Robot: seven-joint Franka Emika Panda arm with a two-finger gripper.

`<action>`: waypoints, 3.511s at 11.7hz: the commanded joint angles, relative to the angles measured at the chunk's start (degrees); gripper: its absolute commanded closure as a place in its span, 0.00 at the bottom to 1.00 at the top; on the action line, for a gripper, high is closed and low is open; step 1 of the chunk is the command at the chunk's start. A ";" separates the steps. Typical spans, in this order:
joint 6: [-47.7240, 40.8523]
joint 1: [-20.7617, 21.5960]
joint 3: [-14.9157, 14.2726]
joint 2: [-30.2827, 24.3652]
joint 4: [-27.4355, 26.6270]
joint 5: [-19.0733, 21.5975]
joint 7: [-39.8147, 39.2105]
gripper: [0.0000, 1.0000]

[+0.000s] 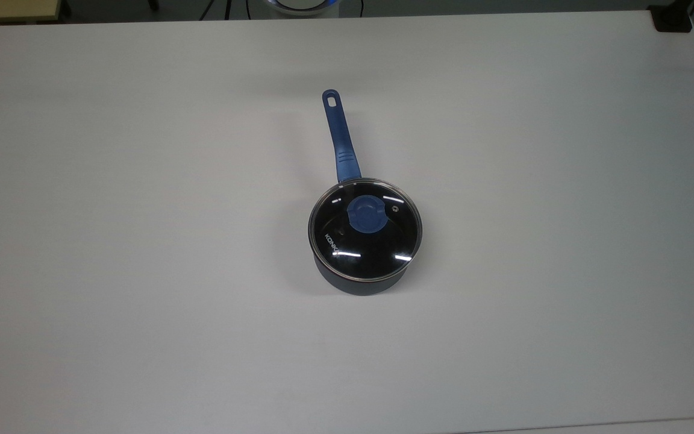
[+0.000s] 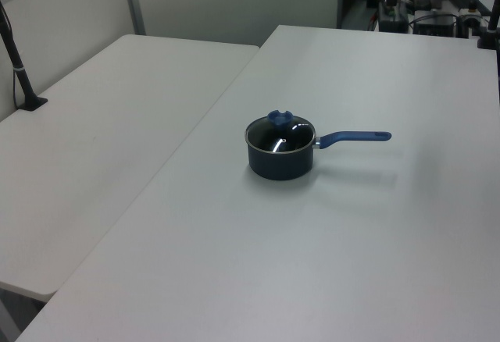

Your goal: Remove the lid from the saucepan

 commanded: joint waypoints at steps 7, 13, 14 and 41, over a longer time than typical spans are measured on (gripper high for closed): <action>0.83 -0.66 0.56 -0.24 -0.05 1.25 -1.36 0.00; 0.74 -0.84 0.56 0.02 -0.23 1.16 -9.43 0.00; 0.65 -0.75 0.56 0.02 -0.14 1.08 -9.88 0.00; 39.94 11.82 5.92 28.50 2.93 1.16 22.90 0.00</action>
